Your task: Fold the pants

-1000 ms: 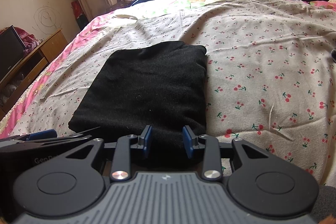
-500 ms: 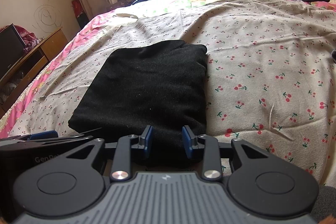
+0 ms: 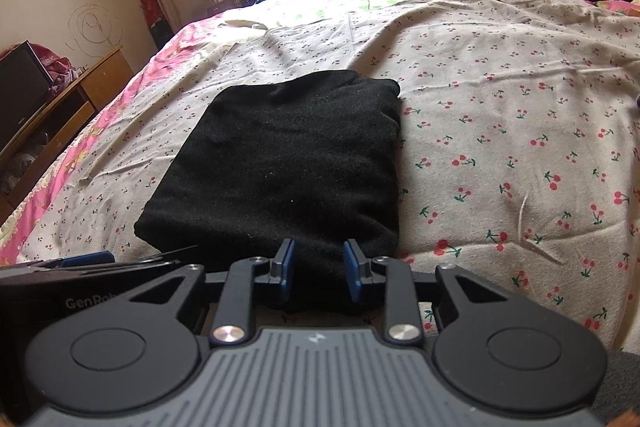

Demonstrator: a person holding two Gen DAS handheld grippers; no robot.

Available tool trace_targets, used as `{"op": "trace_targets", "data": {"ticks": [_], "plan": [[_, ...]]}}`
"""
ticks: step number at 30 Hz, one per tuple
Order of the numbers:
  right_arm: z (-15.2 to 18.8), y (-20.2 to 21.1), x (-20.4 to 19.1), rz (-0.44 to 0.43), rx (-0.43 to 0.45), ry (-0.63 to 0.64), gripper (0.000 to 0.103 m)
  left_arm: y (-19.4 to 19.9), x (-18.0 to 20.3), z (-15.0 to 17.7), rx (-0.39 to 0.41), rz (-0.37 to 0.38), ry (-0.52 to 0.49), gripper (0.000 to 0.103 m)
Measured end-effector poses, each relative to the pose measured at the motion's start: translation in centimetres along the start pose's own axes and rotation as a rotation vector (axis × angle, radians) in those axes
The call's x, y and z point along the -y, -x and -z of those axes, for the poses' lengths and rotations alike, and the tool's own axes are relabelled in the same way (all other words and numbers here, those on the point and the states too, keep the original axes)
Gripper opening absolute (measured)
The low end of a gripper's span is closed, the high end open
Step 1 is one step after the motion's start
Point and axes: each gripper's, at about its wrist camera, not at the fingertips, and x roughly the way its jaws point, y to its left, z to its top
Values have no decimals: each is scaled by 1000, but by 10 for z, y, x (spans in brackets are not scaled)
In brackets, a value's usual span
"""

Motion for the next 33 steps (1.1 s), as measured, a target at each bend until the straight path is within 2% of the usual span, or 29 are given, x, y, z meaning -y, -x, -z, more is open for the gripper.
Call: {"op": "trace_targets", "data": {"ticks": [18,23,29,31,33], "plan": [[0,0,0,-7,-4,-4,29,-2,-4,-3,-20,33,1,103],[1,2,-4,-26,8,22,37,-2,-20,-14,-33,85,65,103],[-10,-2,-8,-31,34,23,37,-15,-24,-23,-37,54,58,103],[-18,-9,-5,-18,26,7,38,-21,-27,-24,-50,48,68,103],[-24,-17,-6,-3,23,8,38,-32,-30,-23,-104,49,79,103]]}}
